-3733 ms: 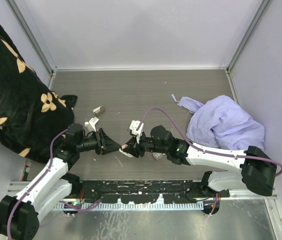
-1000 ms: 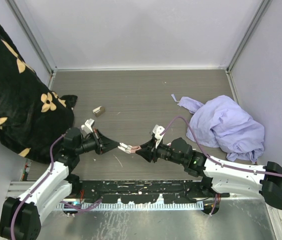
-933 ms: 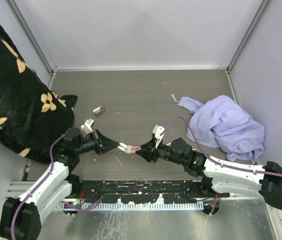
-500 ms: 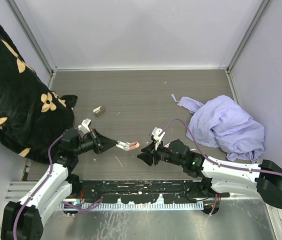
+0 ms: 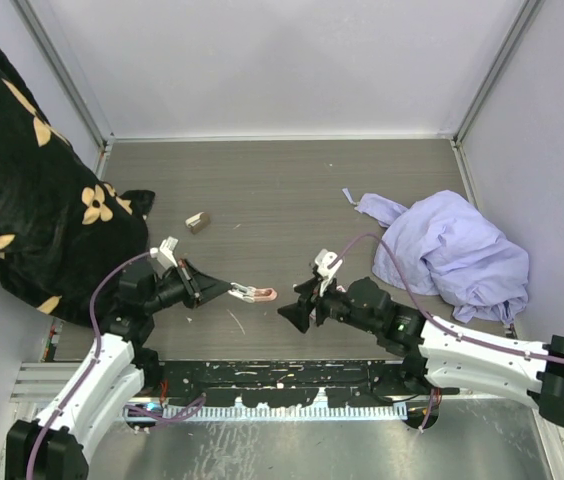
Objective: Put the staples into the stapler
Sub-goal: Open the stapler at the center of the board.
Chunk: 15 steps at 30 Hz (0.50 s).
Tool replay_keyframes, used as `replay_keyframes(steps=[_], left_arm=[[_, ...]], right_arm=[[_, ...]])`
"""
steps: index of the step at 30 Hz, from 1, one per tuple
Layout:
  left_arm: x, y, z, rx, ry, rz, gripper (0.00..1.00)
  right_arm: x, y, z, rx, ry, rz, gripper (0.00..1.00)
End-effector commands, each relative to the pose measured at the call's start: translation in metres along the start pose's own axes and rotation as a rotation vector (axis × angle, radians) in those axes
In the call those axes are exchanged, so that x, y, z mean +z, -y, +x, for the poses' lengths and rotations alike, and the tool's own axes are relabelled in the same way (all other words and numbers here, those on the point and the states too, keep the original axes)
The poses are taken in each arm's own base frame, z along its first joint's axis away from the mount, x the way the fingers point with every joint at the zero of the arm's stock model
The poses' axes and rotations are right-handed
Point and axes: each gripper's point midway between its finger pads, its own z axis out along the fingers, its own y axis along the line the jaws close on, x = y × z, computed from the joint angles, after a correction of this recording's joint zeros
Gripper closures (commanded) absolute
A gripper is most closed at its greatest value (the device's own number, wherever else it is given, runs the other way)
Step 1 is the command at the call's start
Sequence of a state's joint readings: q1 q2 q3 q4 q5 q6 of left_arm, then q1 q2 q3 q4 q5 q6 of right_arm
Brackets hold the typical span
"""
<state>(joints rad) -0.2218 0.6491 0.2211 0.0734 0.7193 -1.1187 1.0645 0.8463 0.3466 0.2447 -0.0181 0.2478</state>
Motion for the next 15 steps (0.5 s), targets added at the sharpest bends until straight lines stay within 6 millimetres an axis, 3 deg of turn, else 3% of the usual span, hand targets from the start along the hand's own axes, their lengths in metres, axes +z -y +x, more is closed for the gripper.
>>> replay_keyframes(steps=[1,6,11,15], left_arm=[[-0.006,0.002,-0.010,0.223,0.068,-0.003,1.00],[-0.006,-0.011,-0.014,0.243,0.101,-0.037,1.00],[0.006,-0.019,-0.016,0.179,0.062,-0.060,1.00],[0.018,-0.024,-0.020,0.147,0.026,-0.093,1.00]], right_arm=[[-0.007,0.001,-0.060,-0.008,0.131,0.061,0.26],[0.004,-0.003,-0.080,-0.061,0.089,0.072,0.25],[0.024,0.000,-0.093,-0.094,0.024,0.115,0.24],[0.045,-0.004,-0.085,-0.170,-0.058,0.073,0.23]])
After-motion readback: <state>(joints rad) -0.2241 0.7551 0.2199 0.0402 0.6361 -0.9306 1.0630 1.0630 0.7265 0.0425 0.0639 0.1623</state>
